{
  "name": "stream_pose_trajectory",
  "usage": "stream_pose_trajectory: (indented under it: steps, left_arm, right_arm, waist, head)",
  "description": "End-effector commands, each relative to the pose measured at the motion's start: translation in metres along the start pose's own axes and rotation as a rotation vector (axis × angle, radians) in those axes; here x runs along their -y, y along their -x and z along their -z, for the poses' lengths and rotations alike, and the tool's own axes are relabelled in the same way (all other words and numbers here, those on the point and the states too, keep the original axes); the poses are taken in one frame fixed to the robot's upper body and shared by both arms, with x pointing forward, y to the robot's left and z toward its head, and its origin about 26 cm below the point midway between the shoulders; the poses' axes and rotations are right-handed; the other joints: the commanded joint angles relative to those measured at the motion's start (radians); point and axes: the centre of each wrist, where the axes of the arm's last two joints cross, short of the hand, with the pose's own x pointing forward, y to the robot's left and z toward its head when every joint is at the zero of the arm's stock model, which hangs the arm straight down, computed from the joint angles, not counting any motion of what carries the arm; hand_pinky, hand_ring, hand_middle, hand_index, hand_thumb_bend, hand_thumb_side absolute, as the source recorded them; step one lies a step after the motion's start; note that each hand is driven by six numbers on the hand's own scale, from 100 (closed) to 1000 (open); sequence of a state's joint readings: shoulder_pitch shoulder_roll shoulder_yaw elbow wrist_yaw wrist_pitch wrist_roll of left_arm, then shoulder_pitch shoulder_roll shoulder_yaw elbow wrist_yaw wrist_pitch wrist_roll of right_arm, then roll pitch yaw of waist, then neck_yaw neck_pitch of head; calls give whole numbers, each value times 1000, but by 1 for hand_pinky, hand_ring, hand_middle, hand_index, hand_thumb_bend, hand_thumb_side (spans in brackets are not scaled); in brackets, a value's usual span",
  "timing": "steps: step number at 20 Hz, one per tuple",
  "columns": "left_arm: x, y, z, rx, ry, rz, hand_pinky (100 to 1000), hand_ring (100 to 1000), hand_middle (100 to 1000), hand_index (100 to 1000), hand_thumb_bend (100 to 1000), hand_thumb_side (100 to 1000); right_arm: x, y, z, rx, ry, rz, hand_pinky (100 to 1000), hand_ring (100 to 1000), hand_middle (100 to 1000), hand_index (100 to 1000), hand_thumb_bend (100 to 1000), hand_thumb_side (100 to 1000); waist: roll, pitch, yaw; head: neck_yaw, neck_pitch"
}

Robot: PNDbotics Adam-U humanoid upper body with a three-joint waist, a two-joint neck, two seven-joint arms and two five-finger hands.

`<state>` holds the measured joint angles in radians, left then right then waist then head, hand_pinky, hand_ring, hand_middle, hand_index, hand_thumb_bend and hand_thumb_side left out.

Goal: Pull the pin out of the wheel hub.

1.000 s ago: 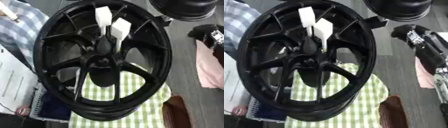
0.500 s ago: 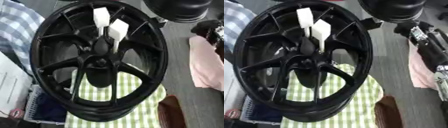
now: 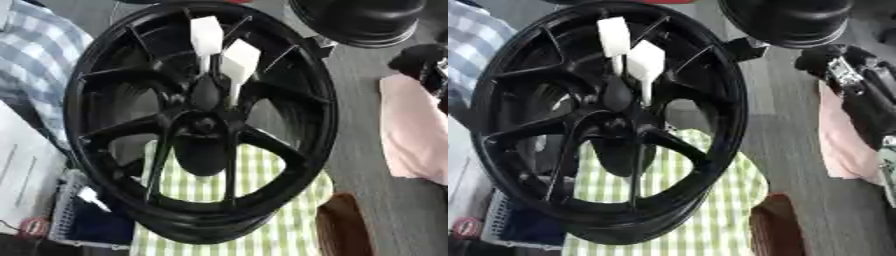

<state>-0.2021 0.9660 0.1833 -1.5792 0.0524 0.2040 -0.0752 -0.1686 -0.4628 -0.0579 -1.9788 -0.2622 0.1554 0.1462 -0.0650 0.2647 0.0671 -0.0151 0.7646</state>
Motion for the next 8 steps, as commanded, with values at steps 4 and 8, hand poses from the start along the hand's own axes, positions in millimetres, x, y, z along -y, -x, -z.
stream_pose_trajectory:
  steps: [4, 8]
  left_arm:
    - [10, -50, -9, 230, -70, -127, 800, 751, 698, 823, 100, 704]
    - [30, -77, -19, 344, -66, -237, 793, 741, 687, 818, 100, 693]
  right_arm:
    - [8, -15, 4, 56, -10, -37, 961, 807, 673, 719, 100, 610]
    - [8, -18, 7, 80, -14, -44, 961, 805, 673, 719, 100, 595]
  waist:
    - [6, -24, -5]
    - [6, -24, -8]
  head:
    - [11, 5]
    - [17, 5]
